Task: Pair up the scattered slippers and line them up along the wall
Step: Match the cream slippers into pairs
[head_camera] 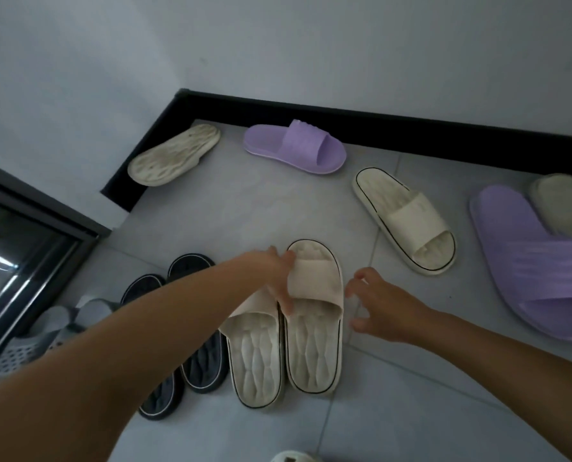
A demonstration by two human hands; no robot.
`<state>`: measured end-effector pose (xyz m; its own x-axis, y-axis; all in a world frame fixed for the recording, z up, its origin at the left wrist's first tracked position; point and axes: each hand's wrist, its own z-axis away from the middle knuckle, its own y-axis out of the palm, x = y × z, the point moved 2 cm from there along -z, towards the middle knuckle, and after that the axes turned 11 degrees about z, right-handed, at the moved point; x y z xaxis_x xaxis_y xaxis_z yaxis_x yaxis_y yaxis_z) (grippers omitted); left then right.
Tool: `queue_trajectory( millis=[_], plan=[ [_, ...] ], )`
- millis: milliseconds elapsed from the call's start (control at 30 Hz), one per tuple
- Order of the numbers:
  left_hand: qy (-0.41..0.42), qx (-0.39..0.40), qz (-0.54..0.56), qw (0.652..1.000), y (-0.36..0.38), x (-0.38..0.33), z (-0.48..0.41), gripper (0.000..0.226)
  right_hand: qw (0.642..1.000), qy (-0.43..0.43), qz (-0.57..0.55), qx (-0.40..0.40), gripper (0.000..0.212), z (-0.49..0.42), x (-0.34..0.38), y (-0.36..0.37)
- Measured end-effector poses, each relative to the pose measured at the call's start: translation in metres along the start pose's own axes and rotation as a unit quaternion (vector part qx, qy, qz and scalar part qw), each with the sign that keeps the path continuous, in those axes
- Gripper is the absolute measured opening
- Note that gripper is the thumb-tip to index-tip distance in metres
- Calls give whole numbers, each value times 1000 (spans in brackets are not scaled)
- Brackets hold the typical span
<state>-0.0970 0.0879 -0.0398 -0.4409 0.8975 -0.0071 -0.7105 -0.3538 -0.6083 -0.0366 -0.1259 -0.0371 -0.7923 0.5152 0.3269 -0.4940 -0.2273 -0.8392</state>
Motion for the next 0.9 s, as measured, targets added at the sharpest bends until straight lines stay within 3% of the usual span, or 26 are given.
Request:
queue_trajectory(
  millis=[67,167,267,333,500,667,833,900],
  plan=[
    [6,-7,2,1000,-14,-1,-6,130,1000,1,-16,-12,50,-4,0,-6],
    [47,-52,130,989,-43,5,-13,124,998,8,-53,-42,52,-12,-3,-17],
    [125,-198,283,930,-58,19,-18,84,991,28,-104,-80,55,-25,-6,-30],
    [135,-253,288,914,-61,32,-24,64,984,39,-138,-103,55,-35,-6,-37],
    [33,-352,291,889,-76,89,-40,52,986,25,-125,-103,55,-71,-4,-42],
    [-118,-426,428,788,-84,147,-53,51,999,-24,-33,-36,75,-130,22,-52],
    [-163,-429,525,717,-72,170,-78,56,1000,-27,-11,-3,68,-193,57,-56],
    [-179,-437,573,670,-66,179,-85,61,999,-29,12,23,69,-211,66,-50]
  ],
)
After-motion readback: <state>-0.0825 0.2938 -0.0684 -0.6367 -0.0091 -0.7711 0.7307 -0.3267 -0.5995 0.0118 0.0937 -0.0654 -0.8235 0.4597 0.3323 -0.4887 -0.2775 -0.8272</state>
